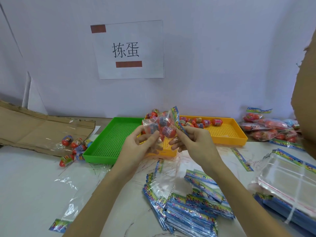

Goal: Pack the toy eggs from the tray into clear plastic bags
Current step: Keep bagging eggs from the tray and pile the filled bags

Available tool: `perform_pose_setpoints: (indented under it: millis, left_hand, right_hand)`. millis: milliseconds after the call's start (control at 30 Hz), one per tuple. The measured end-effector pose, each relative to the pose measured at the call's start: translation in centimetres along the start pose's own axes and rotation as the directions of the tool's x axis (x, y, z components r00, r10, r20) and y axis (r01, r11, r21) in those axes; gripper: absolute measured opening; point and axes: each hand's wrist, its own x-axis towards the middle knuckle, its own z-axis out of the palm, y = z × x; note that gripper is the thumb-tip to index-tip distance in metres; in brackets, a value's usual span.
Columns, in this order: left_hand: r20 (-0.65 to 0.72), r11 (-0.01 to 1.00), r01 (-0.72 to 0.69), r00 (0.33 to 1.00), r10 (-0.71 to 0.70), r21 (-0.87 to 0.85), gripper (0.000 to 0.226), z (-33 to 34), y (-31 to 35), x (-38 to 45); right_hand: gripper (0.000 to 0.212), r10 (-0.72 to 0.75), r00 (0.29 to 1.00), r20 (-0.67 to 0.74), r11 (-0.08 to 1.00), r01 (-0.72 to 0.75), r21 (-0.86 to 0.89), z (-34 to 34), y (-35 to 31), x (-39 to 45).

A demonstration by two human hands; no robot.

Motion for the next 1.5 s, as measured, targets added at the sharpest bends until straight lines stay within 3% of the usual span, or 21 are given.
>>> perform_pose_setpoints:
  millis: [133,300,467,633,767,867,933,967,1033,1100,1167,1200,1267,1333,1433,1500]
  left_hand:
    - [-0.015,0.986,-0.079,0.996,0.082,0.146,0.034,-0.3,-0.1,0.1]
    - [0.001,0.996,-0.071,0.997,0.071,0.062,0.036,-0.8,0.0,0.2]
    - [0.021,0.994,-0.110,0.994,0.110,0.011,0.024,-0.6,0.0,0.1]
    - [0.084,0.997,-0.076,0.993,0.077,-0.014,0.058,-1.0,0.0,0.1]
    - [0.088,0.992,-0.125,0.989,0.123,0.026,0.062,-1.3,0.0,0.2]
    - [0.103,0.966,-0.218,0.973,0.205,0.140,0.061,-1.6,-0.1,0.3]
    - [0.122,0.852,-0.387,0.921,0.369,0.353,0.059,-1.5,-0.3,0.3]
    - [0.172,0.735,-0.491,0.866,0.469,0.468,0.059,-1.4,-0.5,0.2]
    - [0.342,0.434,-0.649,0.728,0.595,0.625,0.061,-0.9,-0.6,0.0]
    - [0.526,0.103,-0.728,0.578,0.624,0.678,0.064,-0.8,-0.8,0.1]
    - [0.637,-0.115,-0.740,0.475,0.607,0.663,0.066,-0.6,-0.8,0.2]
    - [0.648,-0.127,-0.742,0.473,0.597,0.658,0.068,-0.5,-0.7,0.1]
    - [0.602,0.032,-0.745,0.563,0.566,0.666,0.075,-0.5,-0.6,-0.2]
    - [0.460,0.325,-0.664,0.721,0.518,0.674,0.070,-0.5,-0.5,-0.6]
    - [0.051,0.716,-0.347,0.915,0.401,0.606,0.042,0.0,-0.6,-0.2]
    - [-0.136,0.908,-0.048,0.984,0.114,0.416,0.056,0.2,-0.1,0.1]
  right_hand:
    - [0.017,-0.024,1.000,0.000,0.999,0.024,-0.023,0.2,-0.1,0.0]
    - [0.018,-0.041,0.997,0.063,0.995,0.047,-0.091,-0.1,-0.6,0.0]
    - [0.018,-0.031,0.997,0.074,0.998,0.034,-0.051,-1.0,-1.1,0.3]
    - [0.020,-0.014,0.998,0.062,0.998,0.018,-0.055,-0.9,-0.6,0.3]
    - [0.018,0.021,0.994,0.108,0.998,-0.015,-0.063,-1.1,-0.8,0.3]
    - [0.026,0.084,0.994,0.070,0.984,-0.072,-0.162,-1.0,-0.7,0.2]
    - [0.039,0.171,0.985,0.017,0.960,-0.163,-0.228,-0.8,-0.5,0.2]
    - [0.049,0.245,0.970,0.006,0.947,-0.238,-0.216,-0.8,-0.5,0.2]
    - [0.073,0.400,0.913,0.085,0.917,-0.396,-0.052,-0.8,-0.8,0.1]
    - [0.089,0.440,0.857,0.269,0.838,-0.499,0.220,-1.2,-1.2,0.2]
    - [0.082,0.411,0.833,0.372,0.765,-0.536,0.356,-1.8,-1.4,0.2]
    - [0.072,0.401,0.834,0.379,0.768,-0.532,0.357,-2.0,-1.3,0.2]
    - [0.050,0.385,0.857,0.343,0.813,-0.491,0.314,-2.0,-1.0,0.3]
    - [0.030,0.363,0.886,0.289,0.845,-0.443,0.299,-2.1,-0.5,0.3]
    - [0.024,0.349,0.885,0.308,0.856,-0.435,0.281,-2.2,-0.5,0.3]
    - [0.030,0.330,0.859,0.392,0.868,-0.439,0.232,-2.3,-0.7,0.2]
